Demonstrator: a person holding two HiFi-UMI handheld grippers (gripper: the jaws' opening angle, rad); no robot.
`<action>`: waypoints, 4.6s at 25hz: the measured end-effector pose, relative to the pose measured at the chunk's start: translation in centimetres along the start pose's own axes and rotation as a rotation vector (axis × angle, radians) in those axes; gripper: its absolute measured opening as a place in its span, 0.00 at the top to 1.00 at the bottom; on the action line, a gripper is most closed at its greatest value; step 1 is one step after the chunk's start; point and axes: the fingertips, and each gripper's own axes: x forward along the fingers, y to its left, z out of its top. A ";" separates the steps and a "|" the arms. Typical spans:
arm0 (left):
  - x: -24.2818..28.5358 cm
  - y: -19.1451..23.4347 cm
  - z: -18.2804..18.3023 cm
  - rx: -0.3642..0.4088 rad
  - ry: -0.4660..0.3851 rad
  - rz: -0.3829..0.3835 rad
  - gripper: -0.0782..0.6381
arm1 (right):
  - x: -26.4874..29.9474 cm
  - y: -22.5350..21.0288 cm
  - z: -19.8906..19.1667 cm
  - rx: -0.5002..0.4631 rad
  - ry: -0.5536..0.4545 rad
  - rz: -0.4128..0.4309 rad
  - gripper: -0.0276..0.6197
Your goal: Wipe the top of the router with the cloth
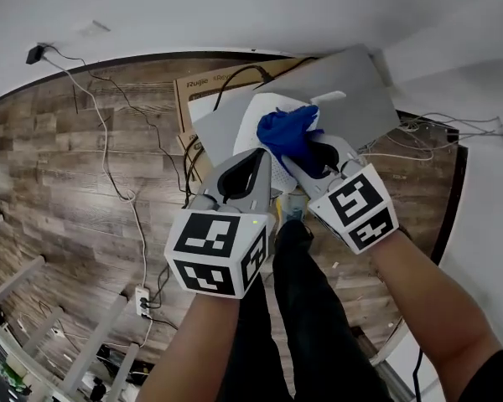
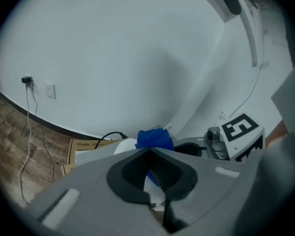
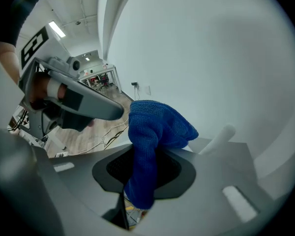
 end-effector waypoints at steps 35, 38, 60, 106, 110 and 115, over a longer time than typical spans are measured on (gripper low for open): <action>3.4 5.3 2.2 -0.085 0.055 0.011 0.89 | 2.6 -6.2 0.3 -0.057 0.145 -0.048 0.78; 2.7 7.0 2.1 -0.111 0.040 0.030 0.89 | 4.2 -4.7 1.5 -0.106 0.155 -0.026 0.78; -6.3 14.8 -4.2 -0.315 -0.077 0.138 0.89 | 9.6 11.0 1.9 -0.613 0.365 0.335 0.78; 7.0 -0.7 2.1 -0.009 0.130 -0.105 0.89 | -3.4 -9.7 -2.7 0.015 0.132 -0.222 0.78; 7.5 -2.2 3.6 -0.002 0.117 -0.099 0.89 | -6.3 -11.1 -1.2 -0.009 0.096 -0.219 0.78; 7.7 -4.1 6.4 0.029 0.109 -0.098 0.89 | -10.0 -12.6 2.9 -0.017 0.013 -0.241 0.78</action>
